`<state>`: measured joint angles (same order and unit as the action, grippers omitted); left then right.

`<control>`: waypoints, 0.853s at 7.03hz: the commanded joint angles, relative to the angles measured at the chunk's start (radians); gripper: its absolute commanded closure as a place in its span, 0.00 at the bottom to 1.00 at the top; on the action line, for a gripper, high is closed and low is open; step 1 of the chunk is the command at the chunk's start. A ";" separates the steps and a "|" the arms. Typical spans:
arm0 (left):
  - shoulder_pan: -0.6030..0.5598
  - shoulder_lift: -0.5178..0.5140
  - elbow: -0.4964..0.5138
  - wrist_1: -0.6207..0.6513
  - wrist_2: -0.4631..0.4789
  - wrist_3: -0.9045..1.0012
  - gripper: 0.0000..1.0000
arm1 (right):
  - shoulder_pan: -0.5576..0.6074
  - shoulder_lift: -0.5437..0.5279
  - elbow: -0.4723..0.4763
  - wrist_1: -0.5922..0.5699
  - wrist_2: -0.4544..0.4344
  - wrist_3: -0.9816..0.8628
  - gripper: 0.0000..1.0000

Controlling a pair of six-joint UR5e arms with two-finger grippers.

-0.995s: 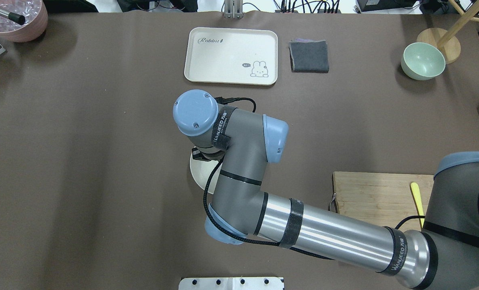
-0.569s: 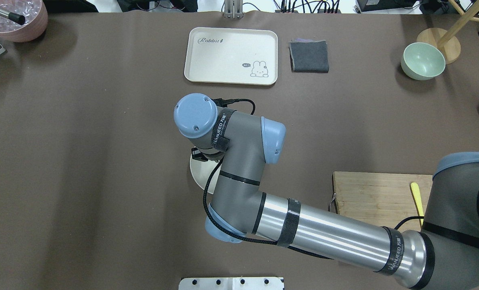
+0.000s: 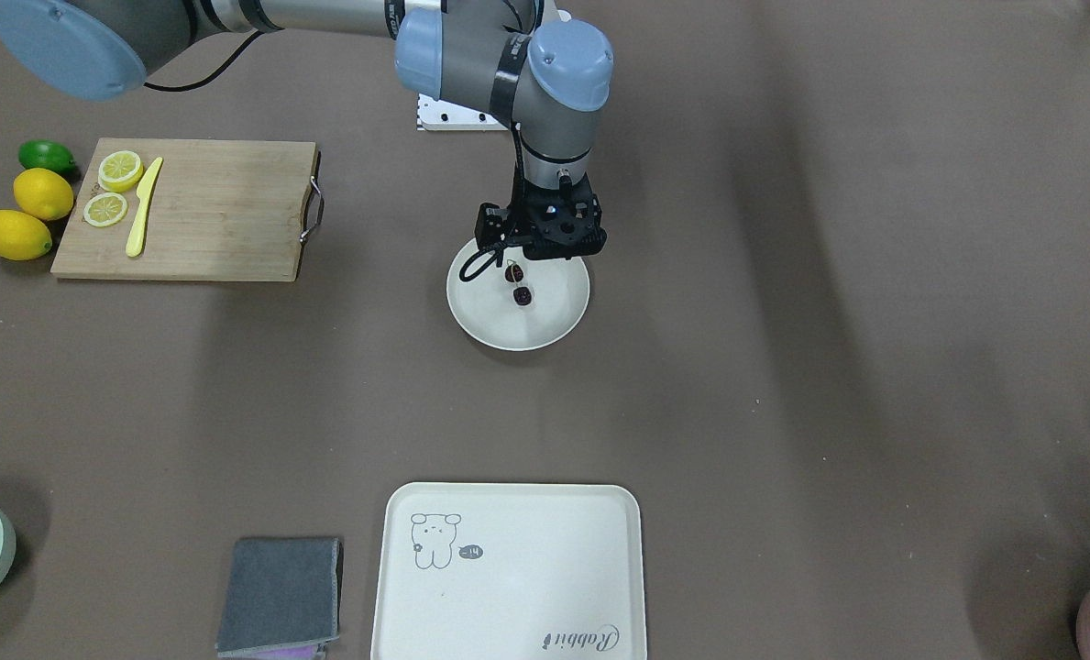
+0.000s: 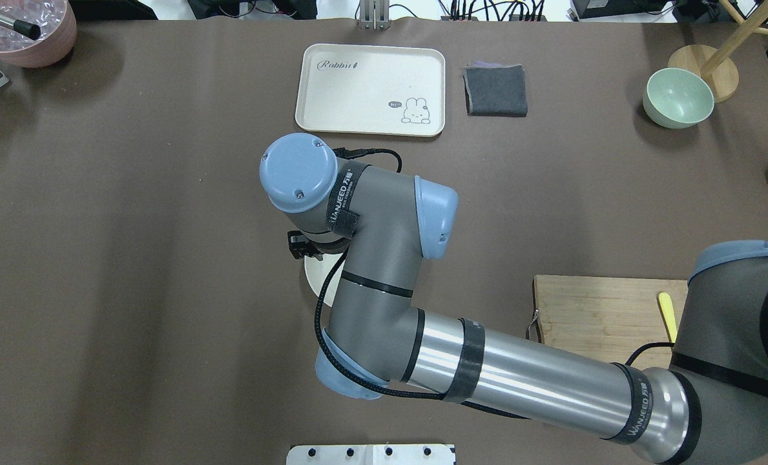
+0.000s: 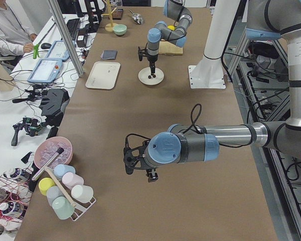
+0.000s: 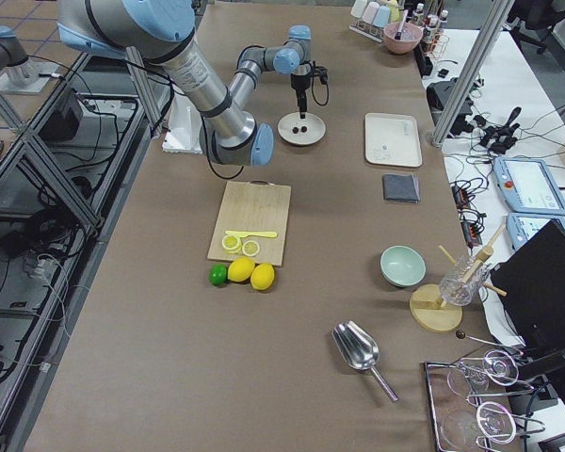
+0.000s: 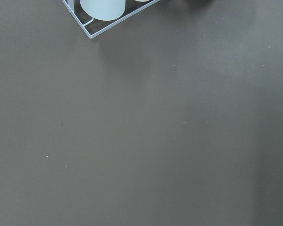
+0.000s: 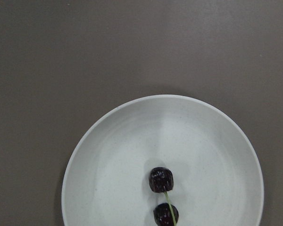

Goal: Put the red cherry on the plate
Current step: 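Carry the cherries with the right gripper over the white plate and lower, then open the right gripper and raise it away from the plate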

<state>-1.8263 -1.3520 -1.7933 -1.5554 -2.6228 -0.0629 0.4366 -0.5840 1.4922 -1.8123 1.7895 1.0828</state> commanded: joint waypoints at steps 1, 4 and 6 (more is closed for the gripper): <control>0.001 0.001 0.002 0.000 0.000 0.000 0.02 | 0.062 -0.147 0.299 -0.135 0.083 -0.033 0.00; 0.053 -0.012 0.011 0.003 0.003 0.003 0.02 | 0.334 -0.461 0.485 -0.173 0.183 -0.274 0.00; 0.128 -0.012 0.023 0.008 0.006 0.082 0.02 | 0.567 -0.615 0.487 -0.173 0.235 -0.419 0.00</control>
<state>-1.7306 -1.3640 -1.7770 -1.5516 -2.6183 -0.0386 0.8502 -1.1034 1.9700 -1.9841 1.9968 0.7601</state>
